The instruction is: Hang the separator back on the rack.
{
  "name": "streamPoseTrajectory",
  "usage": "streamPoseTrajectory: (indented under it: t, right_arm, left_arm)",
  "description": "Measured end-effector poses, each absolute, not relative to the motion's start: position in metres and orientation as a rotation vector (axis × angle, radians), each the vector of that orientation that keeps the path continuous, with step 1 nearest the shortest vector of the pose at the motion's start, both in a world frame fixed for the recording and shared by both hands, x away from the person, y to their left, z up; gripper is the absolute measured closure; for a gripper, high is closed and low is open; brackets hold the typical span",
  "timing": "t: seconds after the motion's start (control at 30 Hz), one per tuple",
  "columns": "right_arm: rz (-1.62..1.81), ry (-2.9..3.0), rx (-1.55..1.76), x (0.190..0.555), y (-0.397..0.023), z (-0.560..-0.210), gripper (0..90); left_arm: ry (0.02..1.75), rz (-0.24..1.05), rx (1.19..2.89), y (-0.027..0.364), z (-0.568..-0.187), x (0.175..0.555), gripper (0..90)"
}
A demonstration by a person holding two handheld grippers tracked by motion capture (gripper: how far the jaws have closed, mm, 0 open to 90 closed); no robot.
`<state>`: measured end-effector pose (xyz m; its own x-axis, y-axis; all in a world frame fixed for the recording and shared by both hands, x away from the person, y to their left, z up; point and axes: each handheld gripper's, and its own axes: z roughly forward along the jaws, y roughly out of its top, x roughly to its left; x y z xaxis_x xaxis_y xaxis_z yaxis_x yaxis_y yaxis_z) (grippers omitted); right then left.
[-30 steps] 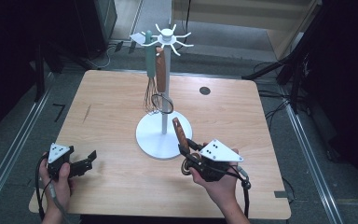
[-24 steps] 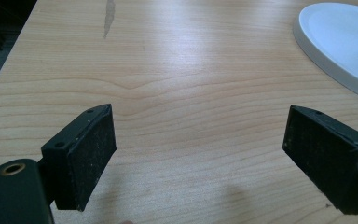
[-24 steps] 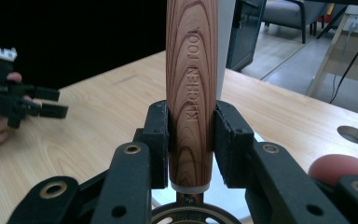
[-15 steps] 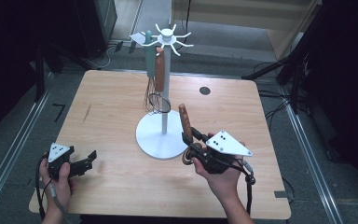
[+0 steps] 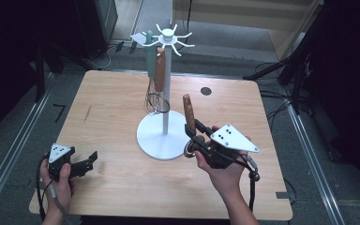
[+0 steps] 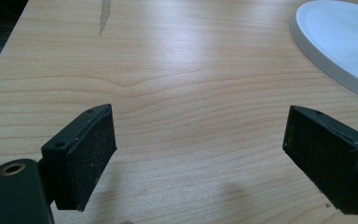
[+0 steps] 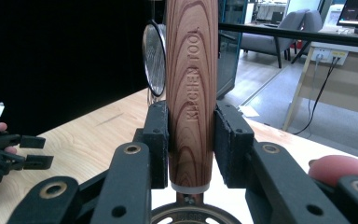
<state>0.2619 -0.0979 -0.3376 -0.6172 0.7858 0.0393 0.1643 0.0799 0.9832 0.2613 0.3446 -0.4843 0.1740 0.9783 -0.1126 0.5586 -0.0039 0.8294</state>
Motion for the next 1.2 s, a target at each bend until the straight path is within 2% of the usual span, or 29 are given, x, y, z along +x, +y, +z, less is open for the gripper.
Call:
streamPoseTrajectory:
  t: [1.2]
  right_arm:
    - [1.593, 1.716, 0.914, 0.281, -0.079, -0.294, 70.0]
  left_arm:
    - [1.478, 0.675, 1.681, 0.344, -0.484, 0.262, 9.8]
